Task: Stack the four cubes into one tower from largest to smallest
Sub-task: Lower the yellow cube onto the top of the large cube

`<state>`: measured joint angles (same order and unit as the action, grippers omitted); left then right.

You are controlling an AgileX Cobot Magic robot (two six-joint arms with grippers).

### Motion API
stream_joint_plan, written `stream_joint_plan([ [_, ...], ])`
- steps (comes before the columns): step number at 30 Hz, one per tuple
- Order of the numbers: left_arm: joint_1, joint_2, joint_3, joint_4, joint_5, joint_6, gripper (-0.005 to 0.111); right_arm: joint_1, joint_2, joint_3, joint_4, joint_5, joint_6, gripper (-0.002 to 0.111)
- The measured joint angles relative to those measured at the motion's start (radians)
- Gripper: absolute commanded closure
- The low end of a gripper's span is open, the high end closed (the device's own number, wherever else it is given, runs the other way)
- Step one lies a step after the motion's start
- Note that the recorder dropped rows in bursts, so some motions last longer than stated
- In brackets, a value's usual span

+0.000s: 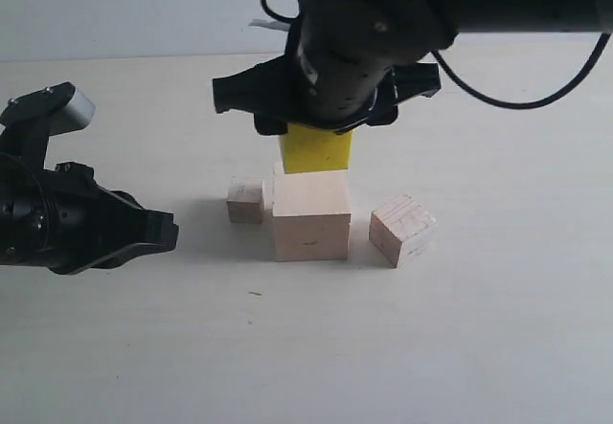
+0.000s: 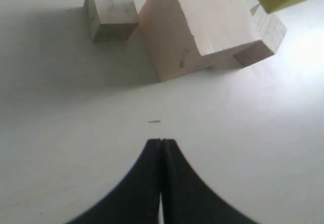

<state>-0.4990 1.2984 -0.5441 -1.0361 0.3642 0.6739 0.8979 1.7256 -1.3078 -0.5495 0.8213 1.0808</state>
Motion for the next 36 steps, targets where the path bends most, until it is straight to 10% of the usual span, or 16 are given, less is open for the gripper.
stream_joint_plan([
  [36, 0.000, 0.000, 0.008, -0.013, 0.045, 0.000, 0.107, 0.107, 0.039, 0.081, -0.251, -0.008, 0.325, 0.108],
])
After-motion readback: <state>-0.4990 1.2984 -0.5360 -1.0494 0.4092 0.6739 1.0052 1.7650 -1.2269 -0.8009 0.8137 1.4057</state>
